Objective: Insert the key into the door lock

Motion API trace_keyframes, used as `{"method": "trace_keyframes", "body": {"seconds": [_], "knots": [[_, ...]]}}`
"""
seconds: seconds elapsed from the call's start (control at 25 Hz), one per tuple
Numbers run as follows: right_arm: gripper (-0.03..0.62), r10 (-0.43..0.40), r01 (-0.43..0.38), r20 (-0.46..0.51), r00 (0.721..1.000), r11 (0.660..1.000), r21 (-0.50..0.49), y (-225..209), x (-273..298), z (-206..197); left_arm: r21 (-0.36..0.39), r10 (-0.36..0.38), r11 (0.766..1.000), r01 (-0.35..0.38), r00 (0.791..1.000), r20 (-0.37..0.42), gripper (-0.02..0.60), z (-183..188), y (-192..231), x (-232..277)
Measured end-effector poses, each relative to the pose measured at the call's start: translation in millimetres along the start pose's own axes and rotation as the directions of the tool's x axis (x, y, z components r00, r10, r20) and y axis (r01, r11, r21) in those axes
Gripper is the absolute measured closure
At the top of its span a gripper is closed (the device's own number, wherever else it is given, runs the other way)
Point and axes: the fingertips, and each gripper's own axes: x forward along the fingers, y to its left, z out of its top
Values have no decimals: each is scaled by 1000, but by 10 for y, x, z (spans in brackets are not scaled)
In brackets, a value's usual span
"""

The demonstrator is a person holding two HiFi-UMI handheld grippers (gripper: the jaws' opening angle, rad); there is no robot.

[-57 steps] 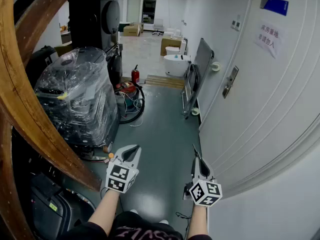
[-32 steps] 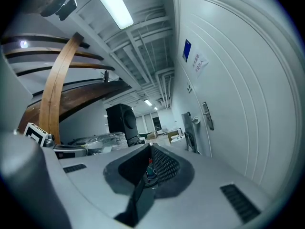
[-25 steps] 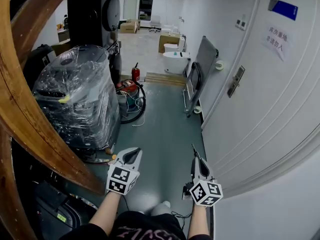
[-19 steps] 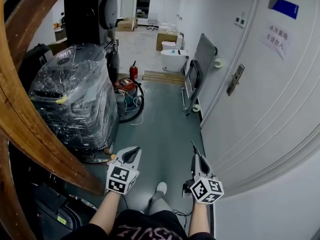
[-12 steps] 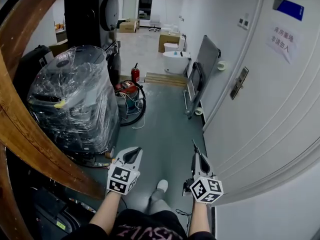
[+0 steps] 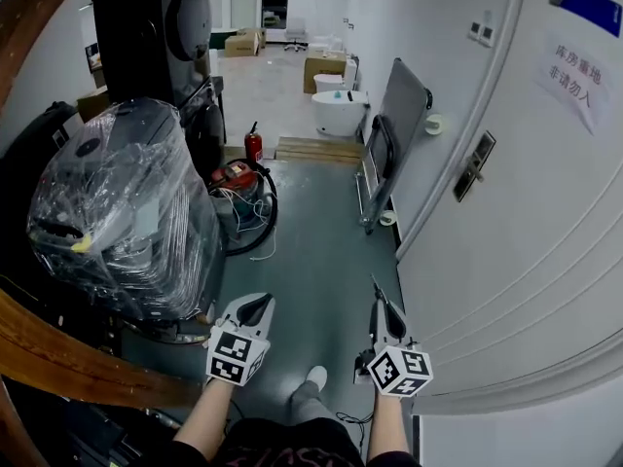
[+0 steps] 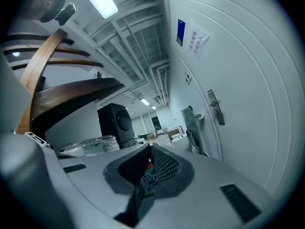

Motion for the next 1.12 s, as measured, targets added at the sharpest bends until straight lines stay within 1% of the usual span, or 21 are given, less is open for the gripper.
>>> {"method": "trace_keyframes", "body": {"seconds": [0.2,0.4,0.56,0.8,1.0,1.12], "knots": [[516,-14,14,-16,1000,1000,-8,-433,599,144,-1,-20,1000,20,1000,-19,568,139,101,732],[516,-13,12,-35,999,1000,-15,-883,1208,313,15,-42,999,42,999,-29,568,406,162,1552],[516,-18,18,-25,1000,1000,8,-1208,1584,477,45,-80,996,81,996,-26,568,624,116,2101],[516,-38,38,-23,999,999,29,-1606,1900,558,56,-98,993,101,994,-49,568,705,93,2592],[516,-49,50,-12,999,998,35,-1843,2004,604,74,-102,992,105,994,-41,568,803,73,2892],[516,-64,63,19,998,996,58,-1982,2035,659,84,-101,991,103,995,-25,568,864,116,3032]]}}
